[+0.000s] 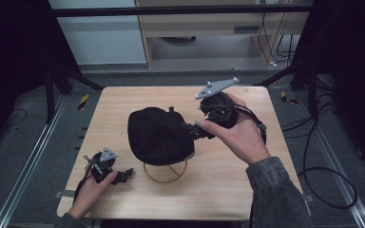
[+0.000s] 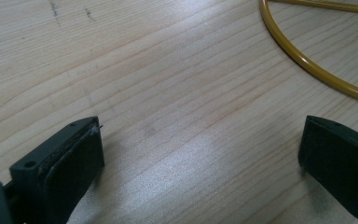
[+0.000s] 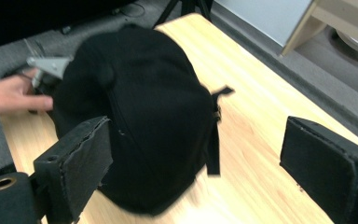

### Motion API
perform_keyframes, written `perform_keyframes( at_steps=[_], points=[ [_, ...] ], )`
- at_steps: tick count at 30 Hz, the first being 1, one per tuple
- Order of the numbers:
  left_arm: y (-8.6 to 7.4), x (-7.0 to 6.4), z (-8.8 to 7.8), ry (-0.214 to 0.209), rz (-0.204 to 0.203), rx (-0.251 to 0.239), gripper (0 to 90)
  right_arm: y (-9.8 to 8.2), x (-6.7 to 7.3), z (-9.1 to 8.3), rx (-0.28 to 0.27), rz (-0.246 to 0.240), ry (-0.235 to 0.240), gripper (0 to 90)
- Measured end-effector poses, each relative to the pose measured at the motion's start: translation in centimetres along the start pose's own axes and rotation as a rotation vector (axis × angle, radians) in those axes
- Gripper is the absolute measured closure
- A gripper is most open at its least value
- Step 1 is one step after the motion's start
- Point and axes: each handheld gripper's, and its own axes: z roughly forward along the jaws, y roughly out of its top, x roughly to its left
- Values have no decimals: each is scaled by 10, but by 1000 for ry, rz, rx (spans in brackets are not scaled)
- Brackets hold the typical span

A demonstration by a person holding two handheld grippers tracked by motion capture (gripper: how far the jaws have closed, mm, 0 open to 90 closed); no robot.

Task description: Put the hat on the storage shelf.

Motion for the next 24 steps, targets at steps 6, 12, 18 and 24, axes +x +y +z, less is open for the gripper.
perform_keyframes(
  at_steps=[6, 12, 18, 24],
  points=[
    [0, 0, 0, 1, -1, -3, 0, -25, -4, -9, 29, 37, -44, 106],
    [0, 0, 0, 4, -5, -3, 0, -46, -9, -8, 67, 74, -88, 135],
    [0, 0, 0, 0, -3, 0, 0, -68, -8, 1, 59, 66, -108, 122],
    [0, 0, 0, 2, 0, 2, 0, -96, -7, 9, 72, 101, -149, 104]
  ],
)
